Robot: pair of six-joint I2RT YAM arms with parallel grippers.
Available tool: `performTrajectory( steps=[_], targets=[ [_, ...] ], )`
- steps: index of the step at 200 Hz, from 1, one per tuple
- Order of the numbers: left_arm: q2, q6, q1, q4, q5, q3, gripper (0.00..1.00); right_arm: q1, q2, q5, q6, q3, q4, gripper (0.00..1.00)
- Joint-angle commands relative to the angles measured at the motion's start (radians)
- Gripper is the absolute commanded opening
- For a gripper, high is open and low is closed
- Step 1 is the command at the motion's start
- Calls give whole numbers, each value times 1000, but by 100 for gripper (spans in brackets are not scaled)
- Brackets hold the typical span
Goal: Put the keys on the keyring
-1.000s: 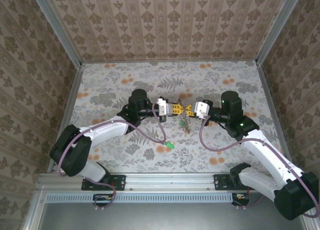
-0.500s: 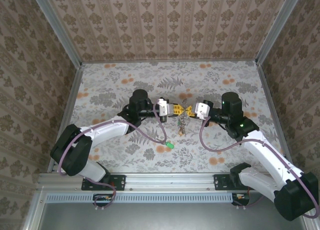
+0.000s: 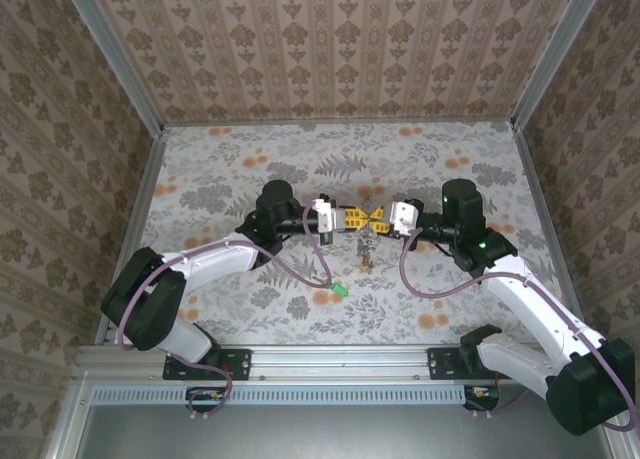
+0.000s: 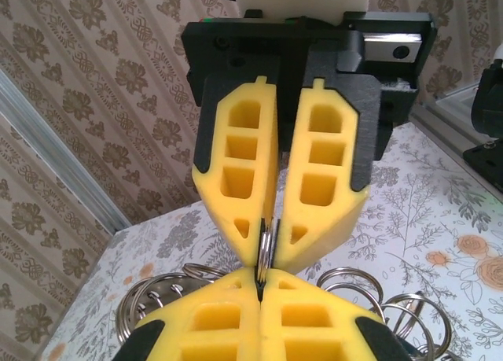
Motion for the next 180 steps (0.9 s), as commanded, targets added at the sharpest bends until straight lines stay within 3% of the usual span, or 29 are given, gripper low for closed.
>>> performTrajectory(
  steps=[1, 16, 42, 46, 57, 69, 76, 91, 96, 126, 148, 163, 180],
  targets=[
    [4, -29, 1, 111, 13, 2, 0, 7, 6, -52, 4, 17, -9, 9],
    [9, -31, -1, 107, 13, 8, 0, 8, 0, -50, 8, 11, 14, 0],
    [13, -38, -3, 84, -21, 16, 2, 7, -13, -40, 20, -6, 55, 0],
    [12, -41, -3, 73, -29, 18, 7, 7, -17, -27, 19, -13, 64, 0],
    [0, -45, -1, 17, -63, 21, 35, 9, -36, 22, 9, -35, 84, 0],
    [-26, -34, 9, -66, -82, 19, 51, 12, -60, 92, -36, -46, 66, 0],
    [-46, -34, 18, -115, -82, 14, 67, 16, -75, 136, -76, -43, 37, 0],
    [-95, -51, 38, -266, -77, 22, 85, 27, -109, 221, -169, -44, -8, 0],
    [-111, -58, 47, -329, -80, 30, 99, 29, -118, 243, -201, -46, -18, 0],
    [-174, -123, 103, -726, -58, 103, 100, 75, -158, 368, -442, -53, -70, 0],
    [-198, -193, 145, -979, -38, 154, 100, 82, -164, 390, -513, -58, -71, 0],
    [-206, -275, 162, -1104, -100, 170, 100, 82, -159, 384, -522, -53, -72, 0],
    [-202, -176, 166, -1291, -91, 194, 100, 82, -150, 368, -533, -36, -105, 0]
  ],
)
